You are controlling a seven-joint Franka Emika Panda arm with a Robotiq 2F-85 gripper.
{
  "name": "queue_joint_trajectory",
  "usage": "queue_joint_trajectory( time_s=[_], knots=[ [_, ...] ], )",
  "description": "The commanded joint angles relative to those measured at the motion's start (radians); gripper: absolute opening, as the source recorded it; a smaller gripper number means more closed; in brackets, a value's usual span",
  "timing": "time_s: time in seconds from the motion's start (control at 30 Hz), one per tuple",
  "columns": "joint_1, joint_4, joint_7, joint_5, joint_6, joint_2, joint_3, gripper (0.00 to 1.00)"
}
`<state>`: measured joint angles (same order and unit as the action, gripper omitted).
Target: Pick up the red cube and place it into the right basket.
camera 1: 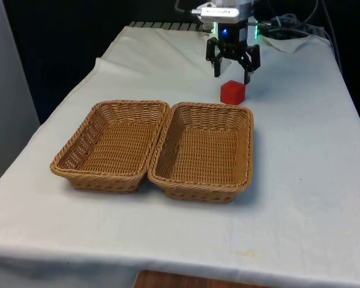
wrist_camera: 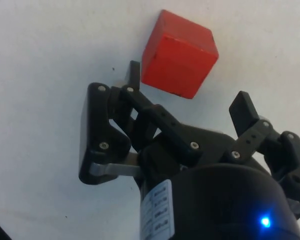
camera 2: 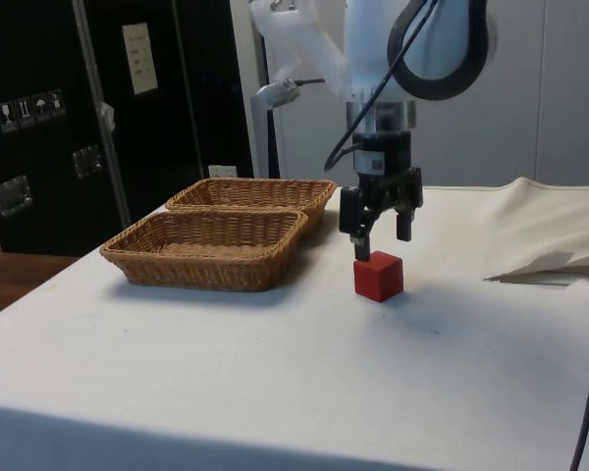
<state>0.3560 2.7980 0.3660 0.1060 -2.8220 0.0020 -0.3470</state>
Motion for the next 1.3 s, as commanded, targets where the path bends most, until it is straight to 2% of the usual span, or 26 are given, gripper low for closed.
queue_joint_trajectory(
  time_s=[0.0, 0.03, 0.07, 0.17, 0.37, 0.67, 0.7, 0.73, 0.97, 1.0, 1.03, 1.07, 1.1, 1.27],
  knots=[
    [0.008, -0.003, -0.001, 0.032, -0.013, 0.004, 0.013, 1.00],
    [0.000, -0.005, 0.009, 0.007, -0.004, 0.010, 0.012, 1.00],
    [0.006, -0.009, 0.010, 0.034, -0.016, 0.015, 0.024, 1.00],
    [0.002, -0.016, 0.025, 0.029, -0.017, 0.029, 0.034, 1.00],
    [-0.001, -0.025, 0.035, 0.010, -0.007, 0.052, 0.032, 1.00],
    [-0.001, -0.028, 0.029, 0.035, -0.049, 0.099, 0.044, 1.00],
    [-0.001, -0.033, 0.039, 0.010, -0.041, 0.109, 0.034, 1.00],
    [-0.002, -0.029, 0.031, 0.034, -0.054, 0.104, 0.045, 1.00],
    [-0.002, -0.031, 0.044, 0.022, -0.077, 0.124, 0.044, 1.00],
    [-0.002, -0.031, 0.044, 0.022, -0.078, 0.125, 0.044, 0.97],
    [-0.001, -0.034, 0.046, 0.010, -0.066, 0.127, 0.038, 0.84],
    [-0.002, -0.031, 0.045, 0.021, -0.078, 0.126, 0.043, 0.84],
    [-0.001, -0.031, 0.046, 0.020, -0.079, 0.128, 0.043, 0.62],
    [-0.001, -0.032, 0.047, 0.019, -0.082, 0.130, 0.042, 0.08]
  ],
)
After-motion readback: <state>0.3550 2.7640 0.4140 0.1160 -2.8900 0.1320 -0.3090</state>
